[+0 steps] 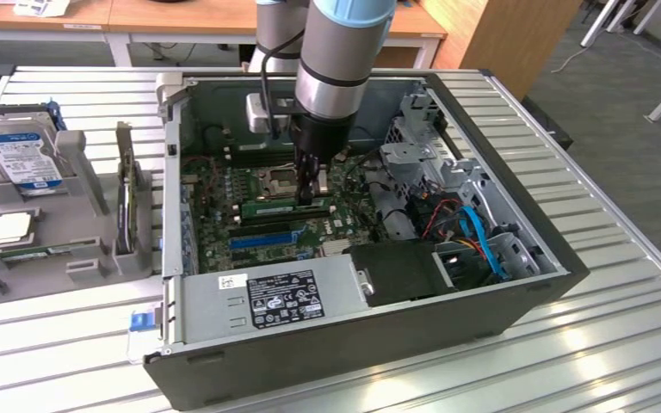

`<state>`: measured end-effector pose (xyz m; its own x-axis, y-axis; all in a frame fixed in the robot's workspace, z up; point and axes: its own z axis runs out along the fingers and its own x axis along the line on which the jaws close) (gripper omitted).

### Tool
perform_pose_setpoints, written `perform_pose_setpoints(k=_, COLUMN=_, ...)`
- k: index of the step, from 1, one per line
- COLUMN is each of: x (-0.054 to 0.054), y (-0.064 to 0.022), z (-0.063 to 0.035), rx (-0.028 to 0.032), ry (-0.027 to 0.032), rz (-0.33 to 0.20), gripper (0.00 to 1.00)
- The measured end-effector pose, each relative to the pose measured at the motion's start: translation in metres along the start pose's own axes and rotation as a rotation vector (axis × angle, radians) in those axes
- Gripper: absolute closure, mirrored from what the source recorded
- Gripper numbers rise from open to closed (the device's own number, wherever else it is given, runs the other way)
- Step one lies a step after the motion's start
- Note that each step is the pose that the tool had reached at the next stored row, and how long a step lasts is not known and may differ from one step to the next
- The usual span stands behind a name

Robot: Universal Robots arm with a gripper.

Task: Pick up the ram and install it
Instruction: 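Insert the ram into the slot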

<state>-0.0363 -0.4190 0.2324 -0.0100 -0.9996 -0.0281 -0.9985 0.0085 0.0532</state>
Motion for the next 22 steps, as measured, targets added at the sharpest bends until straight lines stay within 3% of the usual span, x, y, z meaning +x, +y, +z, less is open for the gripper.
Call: perform_pose_setpoints(k=22, x=-0.0001, y=0.0, z=0.0023, rx=-0.0001, ry=0.0001, rz=0.0, gripper=0.88)
